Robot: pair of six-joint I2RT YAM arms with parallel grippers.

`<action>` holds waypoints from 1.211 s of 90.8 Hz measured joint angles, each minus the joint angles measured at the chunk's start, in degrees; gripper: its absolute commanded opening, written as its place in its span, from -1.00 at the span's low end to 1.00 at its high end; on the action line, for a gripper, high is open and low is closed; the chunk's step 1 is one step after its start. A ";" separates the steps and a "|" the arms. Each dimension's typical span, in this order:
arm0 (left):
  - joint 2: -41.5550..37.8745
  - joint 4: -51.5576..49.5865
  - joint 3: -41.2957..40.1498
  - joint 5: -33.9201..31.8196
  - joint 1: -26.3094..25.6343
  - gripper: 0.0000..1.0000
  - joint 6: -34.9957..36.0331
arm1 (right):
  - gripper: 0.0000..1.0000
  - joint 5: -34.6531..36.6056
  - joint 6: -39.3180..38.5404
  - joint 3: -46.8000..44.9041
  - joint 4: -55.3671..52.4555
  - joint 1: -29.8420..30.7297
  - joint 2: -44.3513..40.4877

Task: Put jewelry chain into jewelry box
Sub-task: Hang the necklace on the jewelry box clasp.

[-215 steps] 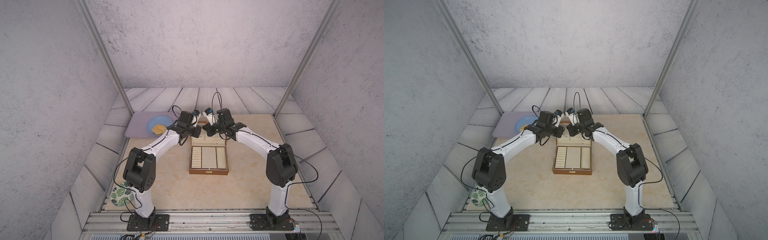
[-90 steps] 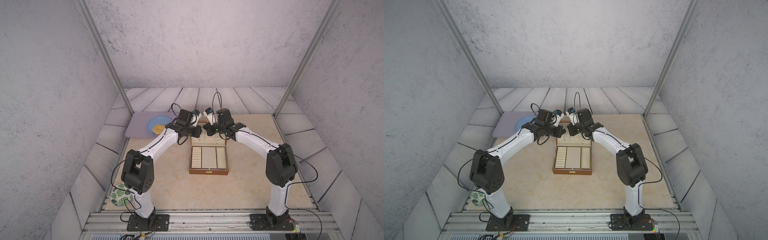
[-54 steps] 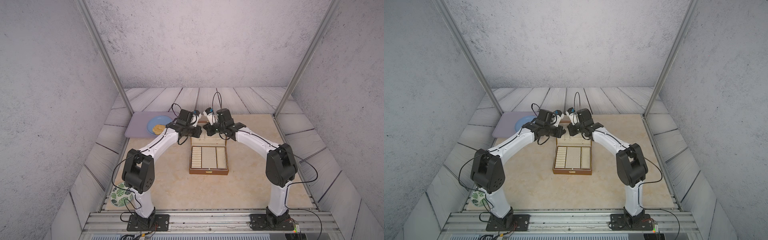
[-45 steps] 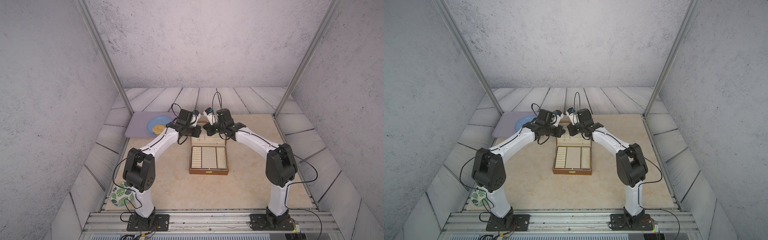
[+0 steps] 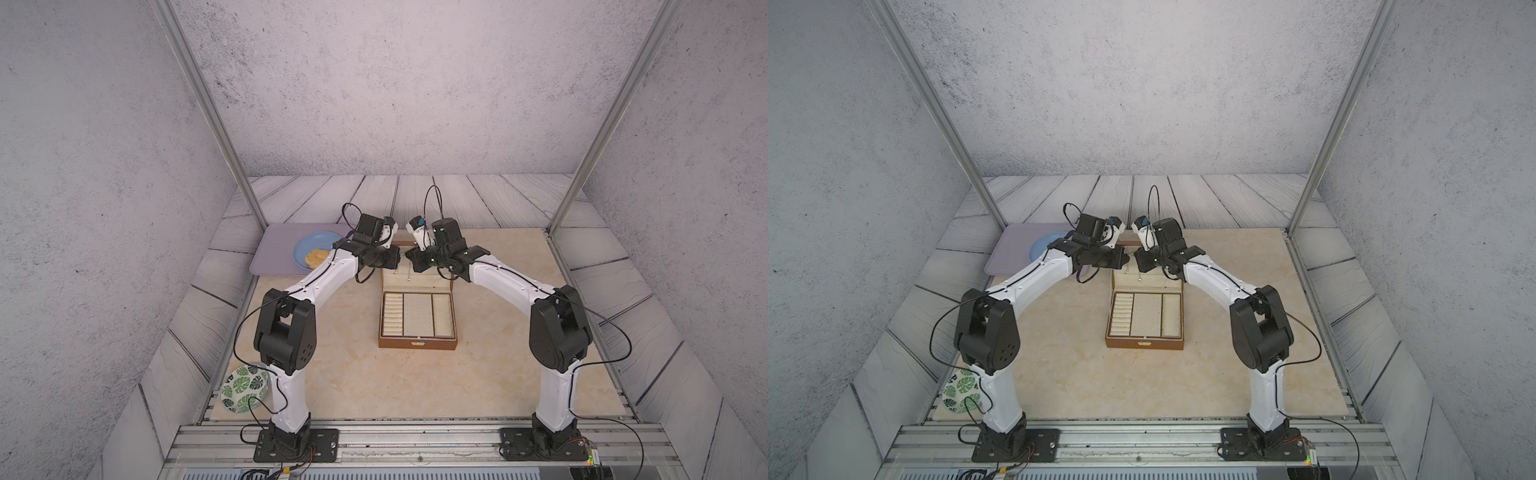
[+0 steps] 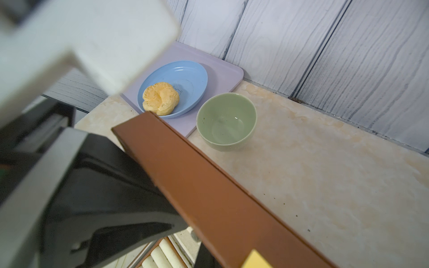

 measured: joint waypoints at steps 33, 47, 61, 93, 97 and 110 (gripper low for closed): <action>1.25 -1.38 0.66 0.61 0.00 -1.00 -0.17 | -0.67 0.02 0.15 -0.31 0.24 0.00 0.00; 3.04 -3.19 1.51 0.66 0.00 -1.00 -0.22 | -0.63 0.15 0.11 -0.46 0.48 0.00 0.00; 3.69 -4.00 1.81 0.85 0.00 -1.00 -0.57 | -0.61 0.42 0.11 -1.16 0.87 0.00 -0.02; 3.56 -4.46 2.03 2.34 0.00 -1.00 -1.92 | -0.49 0.46 0.35 -2.80 1.05 0.09 -0.50; 3.43 -4.52 2.01 2.71 0.00 -1.00 -2.16 | -0.49 0.48 0.42 -3.28 1.05 0.09 -0.92; 2.47 -4.85 1.66 4.33 0.00 -1.00 -3.39 | -0.49 0.50 0.52 -4.04 1.05 0.13 -1.79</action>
